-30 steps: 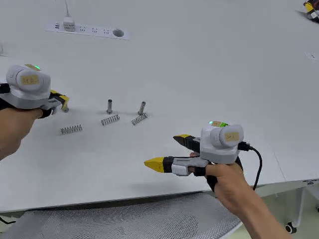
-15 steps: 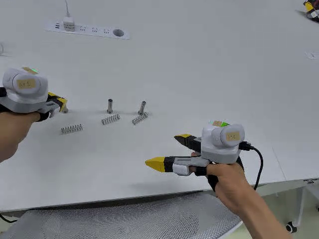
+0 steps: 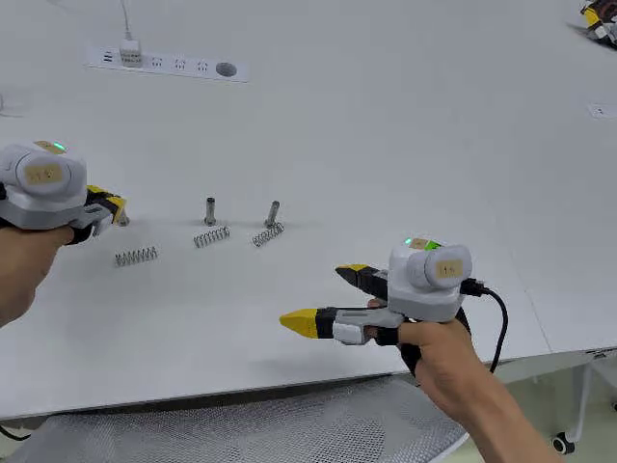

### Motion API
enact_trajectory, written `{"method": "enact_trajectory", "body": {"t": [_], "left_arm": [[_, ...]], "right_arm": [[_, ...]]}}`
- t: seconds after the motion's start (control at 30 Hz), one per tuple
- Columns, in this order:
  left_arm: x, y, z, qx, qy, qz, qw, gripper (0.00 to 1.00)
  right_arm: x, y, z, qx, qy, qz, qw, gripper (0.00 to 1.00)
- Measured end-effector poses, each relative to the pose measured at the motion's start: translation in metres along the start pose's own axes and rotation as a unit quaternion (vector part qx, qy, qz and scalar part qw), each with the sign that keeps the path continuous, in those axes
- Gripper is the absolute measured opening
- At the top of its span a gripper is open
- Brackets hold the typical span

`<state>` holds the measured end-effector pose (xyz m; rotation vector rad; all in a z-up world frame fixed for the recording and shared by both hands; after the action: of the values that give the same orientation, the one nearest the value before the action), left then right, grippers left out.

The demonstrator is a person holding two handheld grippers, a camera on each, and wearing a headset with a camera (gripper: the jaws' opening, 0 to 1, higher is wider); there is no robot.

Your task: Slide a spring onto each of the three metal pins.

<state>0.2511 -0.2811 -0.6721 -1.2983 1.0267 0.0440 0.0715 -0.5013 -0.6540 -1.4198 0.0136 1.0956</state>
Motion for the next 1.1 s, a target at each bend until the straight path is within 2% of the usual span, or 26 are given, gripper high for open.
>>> {"method": "enact_trajectory", "body": {"t": [0.07, 0.17, 0.4, 0.57, 0.73, 1.1], "left_arm": [[0.000, 0.000, 0.001, 0.005, -0.003, 0.001, 1.0000, 0.08], [0.002, 0.001, 0.000, -0.009, 0.004, 0.002, 0.9999, 0.11], [0.005, 0.004, 0.000, -0.007, 0.003, 0.006, 1.0000, 0.15], [0.007, 0.003, 0.003, -0.020, -0.006, -0.003, 0.9998, 0.08], [0.008, 0.003, 0.002, -0.024, -0.005, -0.004, 0.9997, 0.08], [0.011, 0.000, -0.009, -0.018, 0.004, -0.007, 0.9998, 0.08]], "right_arm": [[0.000, 0.000, 0.001, 0.000, 0.000, 0.000, 1.0000, 0.83], [0.000, 0.000, 0.001, 0.000, 0.000, 0.000, 1.0000, 0.83], [0.000, 0.000, 0.000, -0.001, 0.000, 0.000, 1.0000, 0.83], [-0.001, 0.000, 0.001, 0.000, 0.001, -0.001, 1.0000, 0.83], [-0.002, 0.002, 0.000, 0.000, 0.002, 0.000, 1.0000, 0.83], [-0.002, 0.003, 0.001, -0.001, 0.000, 0.003, 1.0000, 0.83]]}}
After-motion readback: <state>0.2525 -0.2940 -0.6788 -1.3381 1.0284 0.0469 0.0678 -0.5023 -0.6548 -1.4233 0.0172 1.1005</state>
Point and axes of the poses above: the centre of the closed fingertips' face, and the gripper's own axes: x roughly forward along the fingers, z roughly to its left, y roughly out of its underside, the point moved 1 cm from there along -x, roughly backward along the fingers, and after that the axes turned 8 degrees about -x, right-handed, at the moved point
